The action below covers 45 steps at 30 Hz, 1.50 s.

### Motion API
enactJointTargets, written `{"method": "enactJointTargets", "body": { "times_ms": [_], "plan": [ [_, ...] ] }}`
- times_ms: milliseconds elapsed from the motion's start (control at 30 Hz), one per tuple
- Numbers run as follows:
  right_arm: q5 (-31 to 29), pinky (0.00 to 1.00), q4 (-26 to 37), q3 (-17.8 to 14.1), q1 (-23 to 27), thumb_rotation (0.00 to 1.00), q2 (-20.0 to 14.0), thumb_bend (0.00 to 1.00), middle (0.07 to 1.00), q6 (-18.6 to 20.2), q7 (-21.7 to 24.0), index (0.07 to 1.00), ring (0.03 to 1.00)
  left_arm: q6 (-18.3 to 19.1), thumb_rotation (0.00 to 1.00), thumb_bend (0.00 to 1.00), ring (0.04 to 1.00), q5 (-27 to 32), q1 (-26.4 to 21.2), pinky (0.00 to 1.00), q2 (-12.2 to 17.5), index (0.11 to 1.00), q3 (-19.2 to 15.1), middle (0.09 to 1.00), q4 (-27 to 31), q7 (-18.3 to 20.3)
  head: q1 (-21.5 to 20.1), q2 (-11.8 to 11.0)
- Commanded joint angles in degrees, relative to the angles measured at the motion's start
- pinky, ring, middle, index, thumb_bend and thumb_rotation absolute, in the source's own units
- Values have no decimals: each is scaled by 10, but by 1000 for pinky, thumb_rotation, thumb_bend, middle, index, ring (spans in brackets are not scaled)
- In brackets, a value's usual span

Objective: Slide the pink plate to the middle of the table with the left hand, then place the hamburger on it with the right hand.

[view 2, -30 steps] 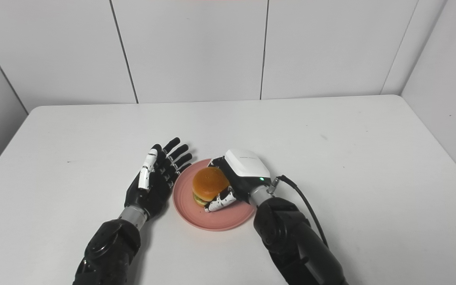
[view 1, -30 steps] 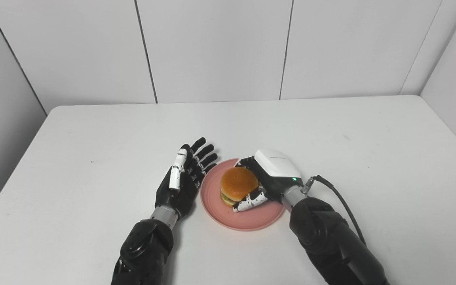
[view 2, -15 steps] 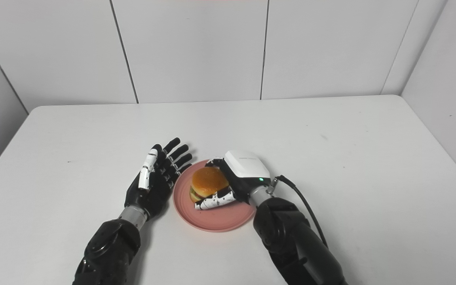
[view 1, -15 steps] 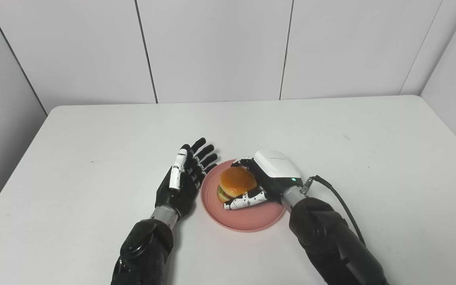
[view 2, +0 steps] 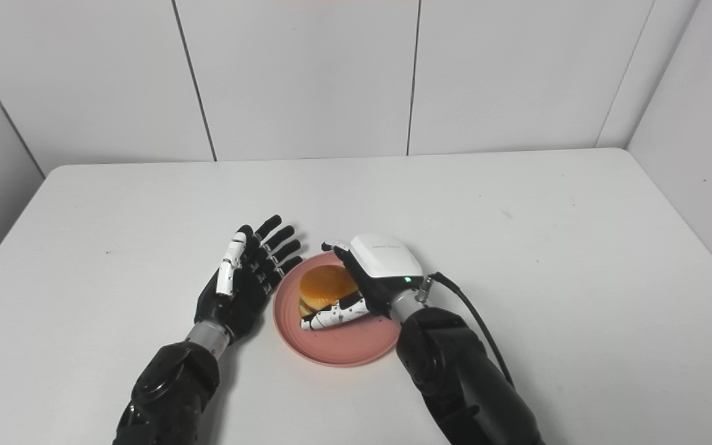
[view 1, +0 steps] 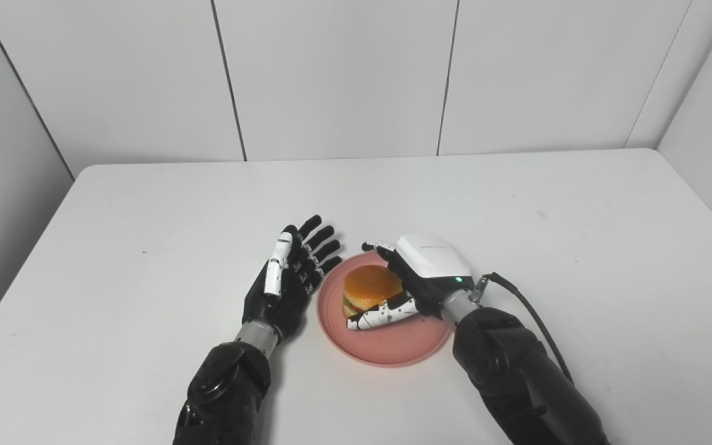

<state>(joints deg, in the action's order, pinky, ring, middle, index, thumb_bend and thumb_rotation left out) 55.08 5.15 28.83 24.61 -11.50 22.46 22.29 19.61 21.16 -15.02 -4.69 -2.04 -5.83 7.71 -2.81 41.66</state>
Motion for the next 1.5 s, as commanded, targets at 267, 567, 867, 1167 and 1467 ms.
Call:
{"method": "enactJointTargets", "body": {
  "times_ms": [267, 567, 867, 1167, 1467],
  "plan": [
    [40, 377, 60, -17, 26, 735, -12, 888, 747, -15, 24, 909, 525, 13, 1000, 351, 883, -5, -10, 884, 1, 880, 0, 887, 3, -5, 0, 1],
    [61, 482, 117, -28, 29, 760, -24, 933, 801, -17, 50, 910, 623, 16, 1000, 348, 876, -4, -9, 859, 1, 879, 0, 879, 7, -5, -3, 2],
    [78, 481, 178, -58, 40, 745, -32, 946, 784, -12, 98, 895, 609, 21, 1000, 345, 864, 1, -8, 849, -1, 869, -4, 869, 12, -3, -3, 2],
    [-45, 481, 186, -178, 2, 871, -6, 869, 828, -53, -32, 929, 670, 11, 1000, 345, 889, -10, -4, 888, 6, 890, -1, 895, 35, -2, -3, 2],
    [-225, 892, 146, -260, -93, 1000, 33, 795, 1000, -92, -128, 1000, 965, -22, 1000, 342, 952, -75, 25, 972, 28, 947, 21, 955, 99, -6, 5, 6]
  ]
}}
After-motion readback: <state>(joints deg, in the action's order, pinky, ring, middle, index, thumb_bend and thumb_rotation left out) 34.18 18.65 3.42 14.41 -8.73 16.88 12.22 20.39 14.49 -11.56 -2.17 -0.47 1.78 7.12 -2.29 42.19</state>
